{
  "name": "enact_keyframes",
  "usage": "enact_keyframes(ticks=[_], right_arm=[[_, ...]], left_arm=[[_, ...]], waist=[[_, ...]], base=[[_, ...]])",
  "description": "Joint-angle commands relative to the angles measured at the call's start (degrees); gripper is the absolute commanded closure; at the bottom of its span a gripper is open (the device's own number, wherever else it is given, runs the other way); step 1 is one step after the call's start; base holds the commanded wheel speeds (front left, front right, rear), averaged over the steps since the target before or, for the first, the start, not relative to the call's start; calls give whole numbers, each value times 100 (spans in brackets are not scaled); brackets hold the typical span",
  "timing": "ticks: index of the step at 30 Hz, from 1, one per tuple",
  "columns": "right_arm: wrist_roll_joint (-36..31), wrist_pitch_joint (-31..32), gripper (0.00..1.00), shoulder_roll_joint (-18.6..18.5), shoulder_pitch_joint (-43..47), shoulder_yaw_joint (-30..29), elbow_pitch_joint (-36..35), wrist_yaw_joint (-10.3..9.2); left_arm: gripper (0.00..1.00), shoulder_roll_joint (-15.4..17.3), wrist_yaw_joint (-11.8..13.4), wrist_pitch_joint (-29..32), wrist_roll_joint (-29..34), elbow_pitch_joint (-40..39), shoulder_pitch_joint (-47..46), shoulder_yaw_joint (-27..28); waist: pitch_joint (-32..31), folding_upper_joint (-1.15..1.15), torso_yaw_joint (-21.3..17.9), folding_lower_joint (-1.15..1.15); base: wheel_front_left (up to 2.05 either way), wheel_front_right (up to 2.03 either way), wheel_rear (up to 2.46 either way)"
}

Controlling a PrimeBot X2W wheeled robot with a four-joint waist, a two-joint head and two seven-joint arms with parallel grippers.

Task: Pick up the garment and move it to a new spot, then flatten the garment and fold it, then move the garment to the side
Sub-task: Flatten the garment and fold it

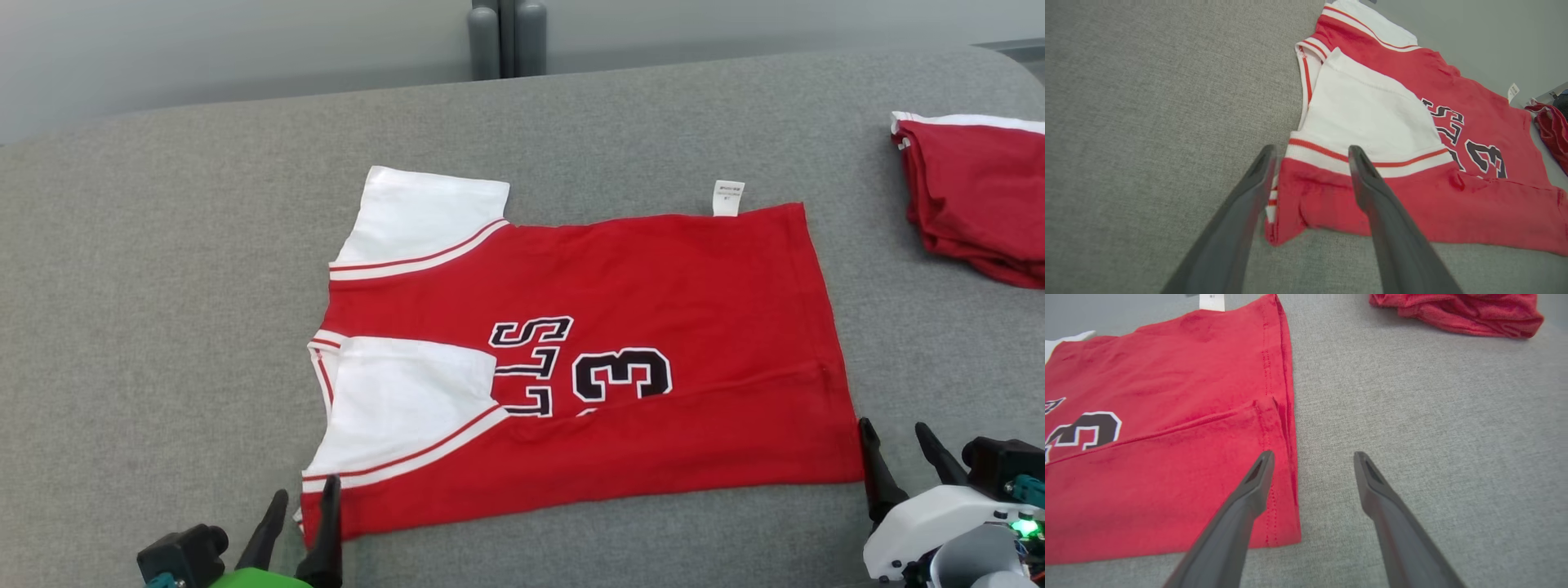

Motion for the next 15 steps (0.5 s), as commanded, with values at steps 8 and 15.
enact_keyframes(ticks=[8,15], right_arm=[[-137,-52,0,-21,-160,-30,-328,-9],[-379,128,0,-21,-450,41,-684,-9]], left_arm=[[0,532,100,129,308,-412,-272,133],[0,1266,-202,734,682,-643,-1810,117]], waist=[[67,0,-74,0],[215,0,-108,0]], base=[[0,0,0],[0,0,0]])
